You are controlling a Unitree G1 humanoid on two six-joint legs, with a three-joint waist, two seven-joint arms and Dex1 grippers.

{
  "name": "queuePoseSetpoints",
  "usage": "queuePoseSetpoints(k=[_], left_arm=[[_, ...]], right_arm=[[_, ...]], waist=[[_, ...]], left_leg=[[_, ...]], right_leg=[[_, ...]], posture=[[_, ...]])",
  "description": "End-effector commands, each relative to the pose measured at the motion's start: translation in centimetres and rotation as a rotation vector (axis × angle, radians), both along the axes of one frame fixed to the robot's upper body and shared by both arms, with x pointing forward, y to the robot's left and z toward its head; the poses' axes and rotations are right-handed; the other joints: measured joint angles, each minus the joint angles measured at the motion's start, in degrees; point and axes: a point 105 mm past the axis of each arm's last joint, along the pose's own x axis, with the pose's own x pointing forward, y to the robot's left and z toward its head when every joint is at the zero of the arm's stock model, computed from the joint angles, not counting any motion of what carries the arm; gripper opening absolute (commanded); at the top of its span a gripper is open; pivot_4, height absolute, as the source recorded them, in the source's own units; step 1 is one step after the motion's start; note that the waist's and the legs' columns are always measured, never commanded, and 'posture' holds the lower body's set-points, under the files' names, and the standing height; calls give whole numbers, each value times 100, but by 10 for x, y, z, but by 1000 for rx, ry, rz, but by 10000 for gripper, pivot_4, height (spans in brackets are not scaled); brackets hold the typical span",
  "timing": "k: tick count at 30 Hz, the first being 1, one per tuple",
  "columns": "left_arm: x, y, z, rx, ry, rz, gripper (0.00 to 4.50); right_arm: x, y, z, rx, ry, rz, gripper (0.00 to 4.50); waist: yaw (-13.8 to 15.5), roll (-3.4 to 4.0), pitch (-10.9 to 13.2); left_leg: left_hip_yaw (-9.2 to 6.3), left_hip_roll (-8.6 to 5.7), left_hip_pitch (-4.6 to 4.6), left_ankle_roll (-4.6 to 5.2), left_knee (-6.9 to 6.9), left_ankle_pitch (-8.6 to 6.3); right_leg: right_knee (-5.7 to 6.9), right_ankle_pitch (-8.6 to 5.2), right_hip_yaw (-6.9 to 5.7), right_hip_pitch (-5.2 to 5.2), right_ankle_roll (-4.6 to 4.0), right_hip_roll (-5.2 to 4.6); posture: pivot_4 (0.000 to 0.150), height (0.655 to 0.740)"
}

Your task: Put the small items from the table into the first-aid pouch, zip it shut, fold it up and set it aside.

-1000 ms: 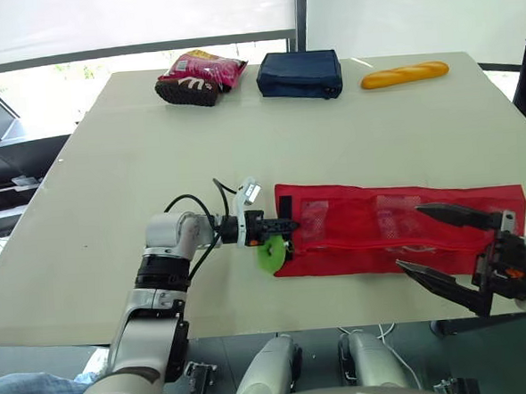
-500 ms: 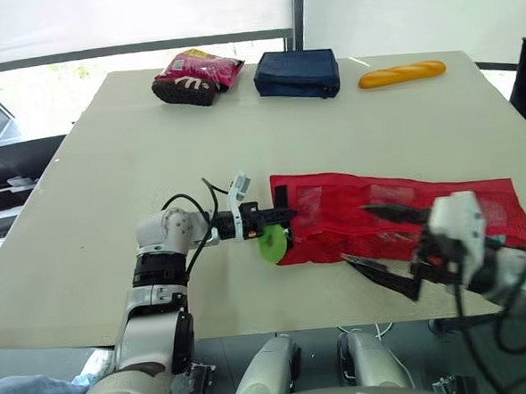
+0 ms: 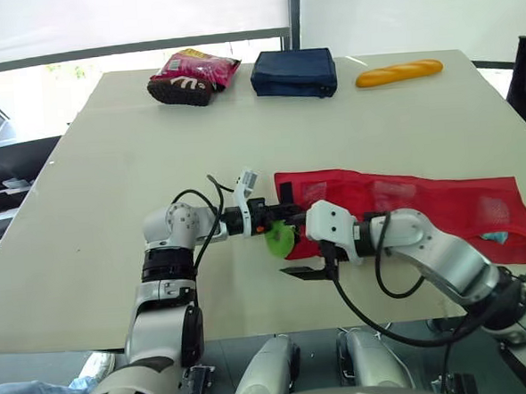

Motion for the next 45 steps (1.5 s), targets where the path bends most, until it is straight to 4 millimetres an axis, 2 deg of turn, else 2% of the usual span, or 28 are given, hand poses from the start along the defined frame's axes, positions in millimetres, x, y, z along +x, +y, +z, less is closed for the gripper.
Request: queuePoseSetpoints(k=[1, 5, 6, 7, 8, 10, 11, 12, 14, 15, 17, 19, 23, 28, 32, 41, 45], left_arm=[[3, 2, 12, -44, -26, 20, 17], [3, 2, 12, -43, -23, 17, 17], [3, 2, 12, -43, -24, 14, 0], [3, 2, 13, -44, -24, 13, 0], [3, 2, 13, -45, -25, 13, 0], [4, 1, 14, -50, -22, 11, 0], [4, 1, 14, -52, -20, 8, 0], [4, 1, 14, -53, -18, 5, 0], [3, 0, 15, -57, -14, 1, 0], [3, 0, 15, -58, -13, 0, 0], [3, 0, 15, -58, -11, -1, 0], [3, 0, 15, -55, -13, -2, 0], [5, 3, 14, -39, -26, 7, 0], [6, 7, 13, -27, -37, 15, 0], [6, 8, 12, -19, -45, 8, 0], [4, 14, 7, 11, -74, -6, 0], [2, 14, 5, 24, -89, -22, 0]], right_arm=[[-1, 5, -8, -23, -1, 47, 45000], [6, 3, -20, -73, -35, 28, 45000], [7, 2, -21, -78, -41, 20, 39759], [8, 1, -22, -85, -49, 14, 38175], [8, 0, -23, -92, -59, 10, 34309], [13, -5, -26, -121, -100, -10, 21142], [14, -7, -26, -131, -117, -17, 21142], [16, -8, -26, -132, -126, -28, 15763], [17, -9, -24, -137, -150, -31, 9511], [18, -9, -24, -140, -162, -33, 4741], [22, -11, -23, -156, -194, -37, 1076], [23, -12, -21, -149, -204, -43, 1076], [18, -11, -4, -57, -167, -51, 1076], [-4, -13, 22, 132, 3, -44, 1076], [-15, -25, 32, 167, 51, -62, 1076], [-8, -69, 43, 268, 82, -292, 1076], [-8, -79, 45, 335, 104, -373, 1076]], waist=[[-8, 0, 0], [-16, 0, 0], [-15, 0, 0], [-14, 0, 0], [-13, 0, 0], [-12, 0, 0], [-11, 0, 0], [-11, 0, 0], [-11, 0, 0], [-11, 0, 0], [-11, 0, 0], [-12, 0, 0], [-11, 0, 0], [-11, 1, 0], [-6, 1, 1], [-3, 1, 1], [0, 1, 1]], left_leg=[[-1, 0, 1, -1, 0, 0], [-4, 1, 1, -7, -2, 3], [-5, 1, 1, -7, -2, 3], [-4, 1, 1, -7, -2, 3], [-5, 0, 1, -7, -2, 3], [-5, 0, 1, -8, -2, 3], [-4, 0, 2, -8, -2, 3], [-5, 0, 2, -11, -2, 1], [-5, 0, 2, -12, -2, 1], [-5, 0, 2, -12, -2, 1], [-4, 0, 3, -13, -2, 1], [-5, 0, 3, -14, -2, 1], [-5, 0, 2, -15, -2, 0], [-9, 1, 1, -15, -4, 0], [-10, 1, 1, -20, -5, -3], [-10, 1, 0, -21, -7, -4], [-9, 1, 1, -21, -10, -4]], right_leg=[[1, 0, -1, -1, 0, 1], [5, 1, -2, -3, -2, 3], [5, 1, -1, -2, -2, 2], [5, 1, -1, -2, -2, 2], [5, 1, -1, -3, -2, 3], [5, 1, -1, -3, -2, 3], [5, 1, -1, -2, -3, 3], [5, 1, -1, -3, -2, 3], [5, 1, -1, -2, -2, 3], [5, 1, -1, -2, -2, 3], [5, 1, -1, -2, -2, 3], [5, 1, -1, -2, -2, 3], [5, 1, -1, -2, -2, 3], [5, 1, -3, -2, -3, 3], [4, 1, -4, -2, -3, 2], [4, 1, -3, -2, -2, 1], [3, 0, -1, -2, -2, 1]], posture=[[1500, 7293], [1500, 7293], [1500, 7293], [1500, 7293], [1500, 7293], [1500, 7293], [1500, 7293], [1500, 7293], [1500, 7293], [1500, 7293], [1500, 7293], [1500, 7293], [1500, 7293], [1500, 7293], [1500, 7293], [1500, 7293], [1500, 7293]])
